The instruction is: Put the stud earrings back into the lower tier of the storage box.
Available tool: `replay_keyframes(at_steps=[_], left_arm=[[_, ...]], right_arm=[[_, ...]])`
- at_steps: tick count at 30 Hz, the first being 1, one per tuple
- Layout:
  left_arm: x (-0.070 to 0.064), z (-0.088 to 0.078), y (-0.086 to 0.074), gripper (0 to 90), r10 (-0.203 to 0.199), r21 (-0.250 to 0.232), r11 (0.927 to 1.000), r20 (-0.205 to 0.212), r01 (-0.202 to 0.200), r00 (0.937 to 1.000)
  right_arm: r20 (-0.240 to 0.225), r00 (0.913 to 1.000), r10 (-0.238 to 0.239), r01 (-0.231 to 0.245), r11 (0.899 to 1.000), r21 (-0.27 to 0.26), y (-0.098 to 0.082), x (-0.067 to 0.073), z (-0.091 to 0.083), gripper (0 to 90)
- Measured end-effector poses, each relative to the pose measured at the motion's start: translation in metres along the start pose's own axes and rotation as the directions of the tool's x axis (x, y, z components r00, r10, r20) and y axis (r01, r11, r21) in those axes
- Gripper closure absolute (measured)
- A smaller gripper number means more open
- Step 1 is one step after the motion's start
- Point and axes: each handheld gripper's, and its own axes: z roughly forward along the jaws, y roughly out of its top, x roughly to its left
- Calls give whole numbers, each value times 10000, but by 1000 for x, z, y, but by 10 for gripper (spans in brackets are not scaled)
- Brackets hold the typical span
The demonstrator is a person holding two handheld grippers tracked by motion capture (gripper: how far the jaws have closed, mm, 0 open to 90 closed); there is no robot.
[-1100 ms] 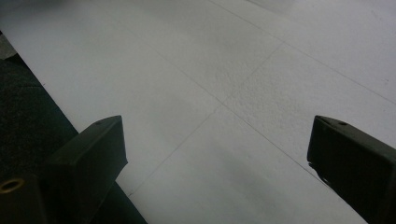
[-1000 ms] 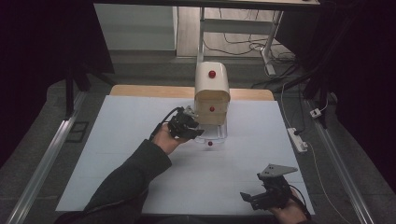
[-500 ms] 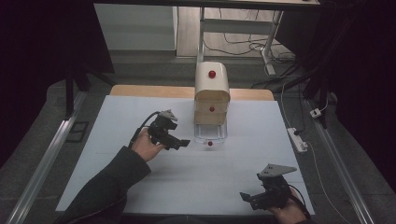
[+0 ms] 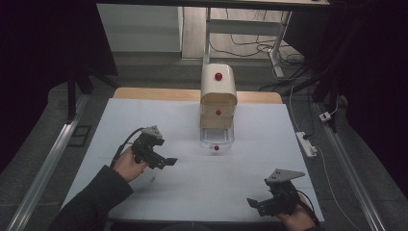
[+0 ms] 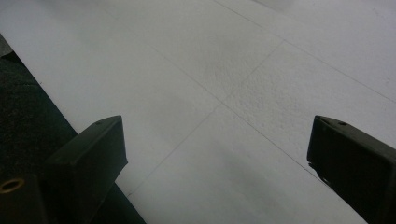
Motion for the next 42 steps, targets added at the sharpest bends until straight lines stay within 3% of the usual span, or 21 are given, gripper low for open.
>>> replay_keyframes(at_steps=[4, 6, 9, 12, 15, 17, 21, 23, 25, 27, 29, 31, 32, 33, 34, 35, 38, 42], left_arm=[[2, -8, -17, 0, -297, 341, 9989, -283, 306, 9992], [5, -13, -27, 0, -665, 486, 9965, -367, 683, 9971], [8, -16, -40, 0, -799, 548, 9950, -620, 834, 9949], [11, -11, -51, 0, -862, 803, 9927, -489, 899, 9951], [11, 0, -56, 0, -992, 1324, 9859, -301, 1023, 9946], [8, 7, -58, 0, -823, 1744, 9811, -183, 842, 9964], [-2, 16, -57, 39, 38, 2470, 9690, -553, 100, 9985], [-6, 15, -58, 151, 230, 2582, 9660, -261, -155, 9994], [-11, 14, -59, 245, 611, 2709, 9617, -623, -421, 9962], [-16, 13, -59, 384, 1052, 2904, 9544, -1108, -691, 9883], [-17, 12, -58, 448, 1020, 2960, 9530, -1138, -643, 9882], [-19, 12, -58, 571, 1029, 2997, 9518, -1115, -653, 9884], [-21, 12, -58, 693, 1074, 3053, 9497, -1095, -694, 9882], [-21, 12, -58, 693, 1062, 3073, 9490, -1027, -700, 9890], [-22, 12, -57, 777, 1025, 3095, 9485, -964, -680, 9901], [-22, 12, -57, 811, 967, 3149, 9471, -972, -615, 9906], [-19, 12, -55, 814, 640, 3185, 9473, -870, -331, 9942], [-17, 11, -55, 815, 508, 3147, 9489, -773, -240, 9957]], right_arm=[[6, 10000, -13, 13, 10000, 13, 0, 0, 0, 45], [30, 10000, -24, 24, 10000, 36, 0, 0, 1, 45], [40, 10000, -23, 23, 10000, 70, 1, 0, 1, 45], [41, 10000, -32, 31, 9999, 98, 1, 1, 2, 46], [53, 10000, -72, 72, 9999, 85, 1, 1, 2, 46], [51, 10000, -64, 64, 10000, 60, 1, 1, 1, 46], [49, 10000, -75, 74, 10000, 27, 1, 1, 1, 46], [46, 10000, -80, 80, 10000, 15, 1, 1, 0, 46], [45, 10000, -86, 86, 10000, -3, 1, 1, 0, 46], [44, 10000, -81, 81, 10000, -2, 1, 1, 0, 46], [39, 9999, -97, 97, 10000, -4, 1, 1, 0, 46], [38, 9999, -116, 116, 9999, -2, 1, 1, 1, 46], [34, 9999, -119, 119, 9999, 12, 1, 1, 1, 46], [34, 9999, -119, 119, 9999, 12, 1, 1, 1, 46], [35, 9999, -122, 122, 9999, 15, 1, 1, 1, 46], [41, 9999, -125, 125, 9999, 18, 1, 1, 1, 46], [56, 9999, -144, 144, 9999, 44, 1, 1, 1, 46], [51, 9999, -156, 156, 9999, 30, 1, 1, 1, 46]])
